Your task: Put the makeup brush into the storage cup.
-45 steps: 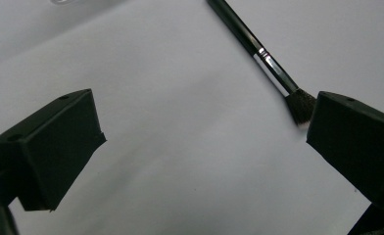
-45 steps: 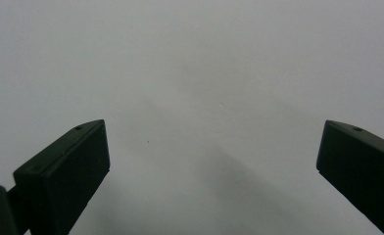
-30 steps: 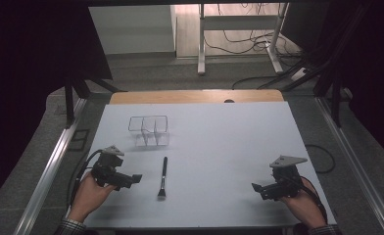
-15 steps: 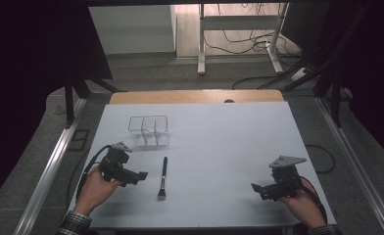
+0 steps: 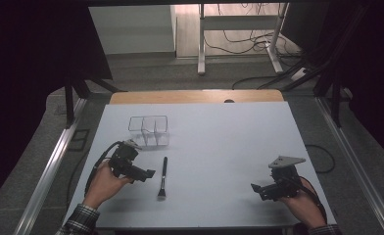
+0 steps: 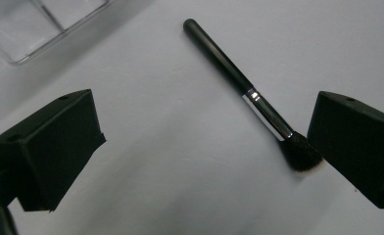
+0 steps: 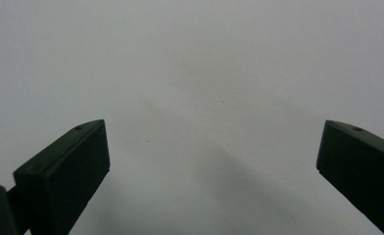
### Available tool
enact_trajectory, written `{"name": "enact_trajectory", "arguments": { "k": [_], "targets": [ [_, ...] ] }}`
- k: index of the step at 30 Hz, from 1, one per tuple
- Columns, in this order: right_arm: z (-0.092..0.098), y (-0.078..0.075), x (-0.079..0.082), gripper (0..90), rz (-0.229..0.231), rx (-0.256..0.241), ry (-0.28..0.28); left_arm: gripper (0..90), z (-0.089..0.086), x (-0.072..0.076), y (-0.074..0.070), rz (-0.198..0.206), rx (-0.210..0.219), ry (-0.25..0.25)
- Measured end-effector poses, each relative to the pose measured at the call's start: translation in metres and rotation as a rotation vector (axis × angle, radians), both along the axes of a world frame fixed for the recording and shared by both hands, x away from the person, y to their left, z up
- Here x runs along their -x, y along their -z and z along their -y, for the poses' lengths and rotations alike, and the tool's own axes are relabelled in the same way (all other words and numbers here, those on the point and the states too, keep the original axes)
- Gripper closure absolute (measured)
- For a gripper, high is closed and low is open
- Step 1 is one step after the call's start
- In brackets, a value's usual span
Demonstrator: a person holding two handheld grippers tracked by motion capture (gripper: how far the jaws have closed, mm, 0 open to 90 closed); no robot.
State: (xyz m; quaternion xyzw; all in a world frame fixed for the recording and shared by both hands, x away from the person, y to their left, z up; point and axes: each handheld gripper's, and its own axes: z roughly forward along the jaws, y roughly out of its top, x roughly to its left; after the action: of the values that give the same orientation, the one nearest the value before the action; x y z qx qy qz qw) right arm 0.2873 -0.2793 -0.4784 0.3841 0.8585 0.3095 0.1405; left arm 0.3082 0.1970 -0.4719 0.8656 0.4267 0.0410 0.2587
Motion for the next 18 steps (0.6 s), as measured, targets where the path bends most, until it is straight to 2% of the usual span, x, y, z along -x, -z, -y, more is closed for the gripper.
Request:
{"name": "enact_trajectory", "arguments": {
  "k": [18],
  "targets": [
    [0.0, 0.001, -0.001, 0.0, -0.004, 0.003, -0.002, 0.2, 0.027, -0.009, 0.0, -0.011, -0.069, 0.049]
  ]
}}
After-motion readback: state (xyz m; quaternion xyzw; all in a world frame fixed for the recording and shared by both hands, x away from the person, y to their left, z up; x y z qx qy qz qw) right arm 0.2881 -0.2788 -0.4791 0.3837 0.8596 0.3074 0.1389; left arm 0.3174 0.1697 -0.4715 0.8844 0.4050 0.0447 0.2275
